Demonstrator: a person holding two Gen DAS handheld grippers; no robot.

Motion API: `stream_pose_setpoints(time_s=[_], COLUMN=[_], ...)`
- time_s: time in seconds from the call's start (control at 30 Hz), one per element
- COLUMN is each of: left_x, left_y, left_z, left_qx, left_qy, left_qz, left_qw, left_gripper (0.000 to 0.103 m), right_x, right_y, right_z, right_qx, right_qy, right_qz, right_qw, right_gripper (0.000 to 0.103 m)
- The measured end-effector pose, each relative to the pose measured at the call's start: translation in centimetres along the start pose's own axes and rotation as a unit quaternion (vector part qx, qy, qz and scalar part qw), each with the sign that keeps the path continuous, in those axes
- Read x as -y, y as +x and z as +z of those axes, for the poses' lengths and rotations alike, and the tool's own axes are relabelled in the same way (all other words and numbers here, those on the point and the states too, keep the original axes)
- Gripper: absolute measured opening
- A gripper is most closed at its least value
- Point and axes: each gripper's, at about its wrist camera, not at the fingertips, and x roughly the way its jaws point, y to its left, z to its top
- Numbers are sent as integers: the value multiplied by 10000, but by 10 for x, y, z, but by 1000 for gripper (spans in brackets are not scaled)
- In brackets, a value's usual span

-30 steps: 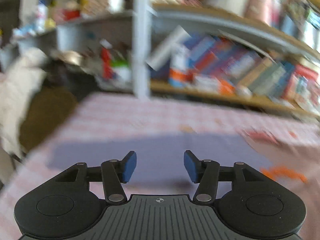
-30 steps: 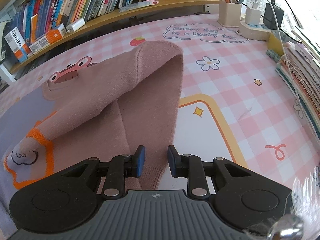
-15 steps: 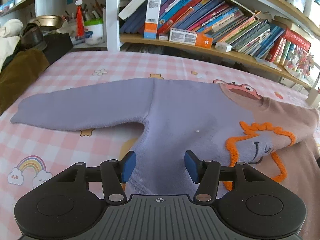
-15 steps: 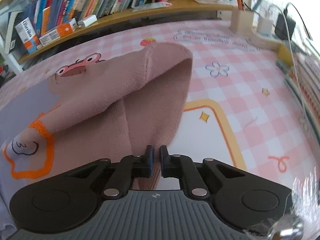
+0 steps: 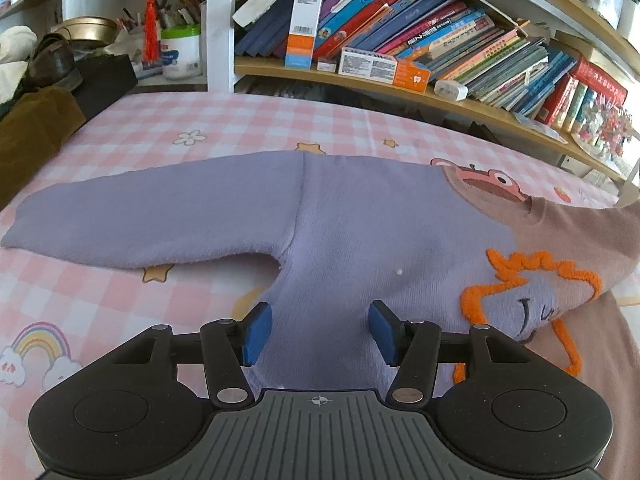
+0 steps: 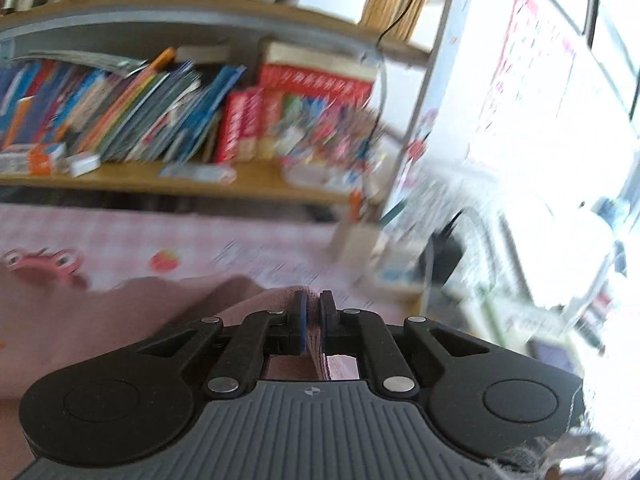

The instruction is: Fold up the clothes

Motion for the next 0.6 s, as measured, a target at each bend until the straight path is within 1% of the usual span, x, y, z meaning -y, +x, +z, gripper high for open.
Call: stream_pose_setpoints(time_s=[0.13, 0.2, 0.3, 0.33, 0.4, 0.43, 0.47, 0.5, 0.53, 0.6], left_x=[1, 2, 1, 1, -2, -3, -4, -5, -6, -6], left_y=[7, 10, 13, 14, 14, 14, 13, 12, 11, 10], left_z=[9, 14, 20, 21, 23, 24, 24, 24, 25, 25], left_qx=[-3, 11, 9, 6, 7, 4, -1, -6, -4, 11], left_qy=[37, 81, 94, 86, 50, 20, -13, -42, -67, -120], left_qz=[-12, -11, -5, -1, -1, -14, -31, -51, -81, -160], left_qw=[10000, 10000, 10000, 10000, 10000, 10000, 10000, 10000, 9999, 9998], left_gripper=[55, 55, 55, 55, 55, 55, 55, 55, 55, 55], right_x=[6, 9, 13, 13, 13, 13, 11, 9, 5, -5], right_y=[15, 26, 47, 51, 55, 57, 56, 53, 50, 42], right_z=[15, 22, 28, 28, 26, 25, 23, 21, 17, 6], right_qx=[341, 419, 190, 110, -38, -112, -176, -234, -286, -546], right_qy=[-239, -269, -310, -298, -235, -203, -144, -64, 16, 212], right_qz=[-619, -981, -1263, -1254, -1103, -1027, -905, -748, -562, 13], right_qw=[9972, 9939, 9913, 9916, 9936, 9944, 9956, 9969, 9980, 9983], right_gripper=[6, 6, 6, 6, 8, 14, 26, 33, 37, 37])
